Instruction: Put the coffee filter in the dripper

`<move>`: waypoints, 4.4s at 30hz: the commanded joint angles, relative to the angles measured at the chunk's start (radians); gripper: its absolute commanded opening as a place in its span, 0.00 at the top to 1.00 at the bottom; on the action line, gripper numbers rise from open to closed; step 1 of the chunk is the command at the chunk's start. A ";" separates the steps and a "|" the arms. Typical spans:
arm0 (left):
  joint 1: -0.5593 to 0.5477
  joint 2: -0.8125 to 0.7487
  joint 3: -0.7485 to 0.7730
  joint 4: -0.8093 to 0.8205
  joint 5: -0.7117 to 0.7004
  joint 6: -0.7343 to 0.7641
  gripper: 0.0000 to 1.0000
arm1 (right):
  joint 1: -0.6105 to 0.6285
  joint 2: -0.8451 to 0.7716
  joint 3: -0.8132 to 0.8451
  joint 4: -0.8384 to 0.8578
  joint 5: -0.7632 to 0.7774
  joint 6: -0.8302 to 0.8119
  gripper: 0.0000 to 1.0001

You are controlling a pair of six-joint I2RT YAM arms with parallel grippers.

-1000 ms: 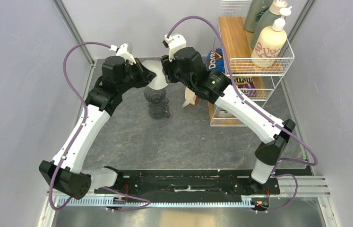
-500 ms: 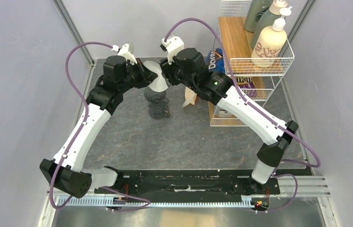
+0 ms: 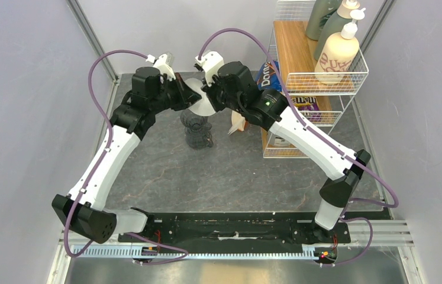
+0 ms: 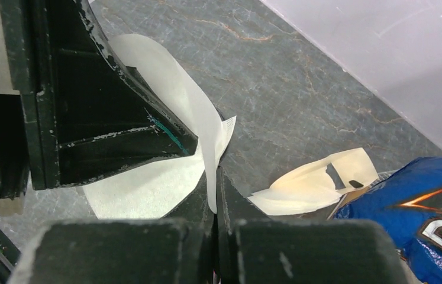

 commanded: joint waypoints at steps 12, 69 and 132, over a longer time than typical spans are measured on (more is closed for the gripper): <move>0.066 -0.117 -0.077 0.057 -0.026 -0.037 0.32 | 0.002 -0.010 0.036 0.018 0.182 0.181 1.00; 0.248 0.305 0.214 -0.523 0.287 -0.074 0.98 | -0.083 -0.044 0.097 -0.139 -0.176 0.279 0.10; 0.034 0.483 0.259 -0.404 -0.046 0.749 0.98 | -0.182 -0.057 0.201 -0.323 -0.533 0.078 0.16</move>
